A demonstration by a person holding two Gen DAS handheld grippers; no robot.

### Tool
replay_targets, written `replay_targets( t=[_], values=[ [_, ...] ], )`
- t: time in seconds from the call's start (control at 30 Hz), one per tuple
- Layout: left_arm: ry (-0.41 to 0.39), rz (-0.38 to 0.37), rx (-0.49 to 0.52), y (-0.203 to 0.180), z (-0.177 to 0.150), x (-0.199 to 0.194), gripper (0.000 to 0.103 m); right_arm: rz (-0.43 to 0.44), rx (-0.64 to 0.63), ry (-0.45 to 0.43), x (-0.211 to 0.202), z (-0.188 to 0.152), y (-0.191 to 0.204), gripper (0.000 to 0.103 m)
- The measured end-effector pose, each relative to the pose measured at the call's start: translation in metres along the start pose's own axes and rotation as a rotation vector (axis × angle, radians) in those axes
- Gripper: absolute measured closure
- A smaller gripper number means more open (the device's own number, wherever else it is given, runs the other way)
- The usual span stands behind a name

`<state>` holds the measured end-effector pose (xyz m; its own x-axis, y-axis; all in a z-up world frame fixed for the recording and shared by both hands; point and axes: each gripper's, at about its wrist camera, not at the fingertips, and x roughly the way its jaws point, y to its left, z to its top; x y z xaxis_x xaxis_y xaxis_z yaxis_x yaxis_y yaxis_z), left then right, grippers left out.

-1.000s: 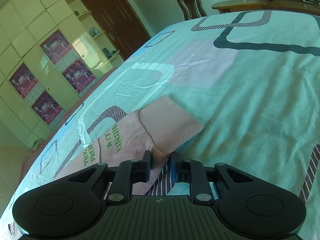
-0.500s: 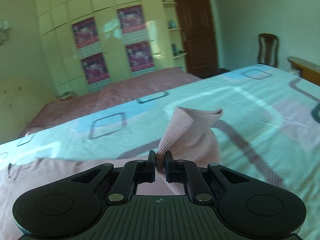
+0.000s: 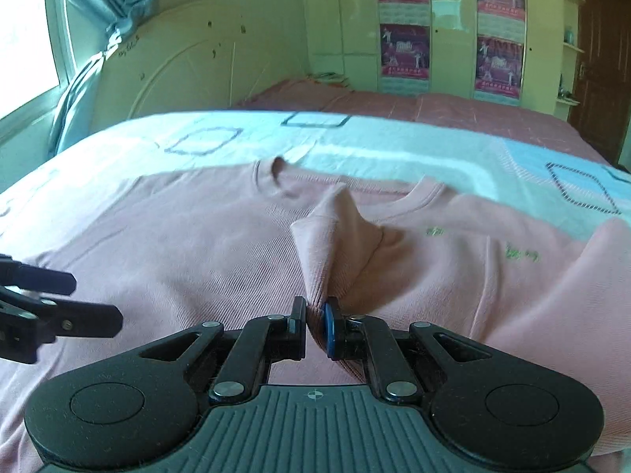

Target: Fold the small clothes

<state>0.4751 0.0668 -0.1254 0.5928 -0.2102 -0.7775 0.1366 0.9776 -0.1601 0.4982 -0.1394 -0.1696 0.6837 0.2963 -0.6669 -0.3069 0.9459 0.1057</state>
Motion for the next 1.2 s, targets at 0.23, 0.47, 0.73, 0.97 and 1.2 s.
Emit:
replay_targets(
  t=[0.23,0.47,0.73,0.97,1.2],
  values=[
    [-0.013,-0.153,-0.028,-0.011,0.014,0.02,0.028,-0.065,0.067,-0.05,-0.035,-0.008,-0.024,0.046],
    [0.033,-0.251,0.003,-0.068,0.028,0.076,0.039,-0.201,0.228,-0.015,-0.09,-0.043,-0.091,0.065],
    [-0.124,-0.209,0.062,-0.079,0.054,0.065,0.097,-0.331,0.424,-0.027,-0.115,-0.063,-0.155,0.065],
    [-0.099,-0.103,0.004,-0.022,0.049,0.056,0.097,-0.307,0.445,-0.028,-0.103,-0.062,-0.17,0.065],
    [-0.109,-0.071,-0.051,-0.014,0.032,0.061,0.097,-0.308,0.428,-0.005,-0.101,-0.062,-0.176,0.096]
  ],
)
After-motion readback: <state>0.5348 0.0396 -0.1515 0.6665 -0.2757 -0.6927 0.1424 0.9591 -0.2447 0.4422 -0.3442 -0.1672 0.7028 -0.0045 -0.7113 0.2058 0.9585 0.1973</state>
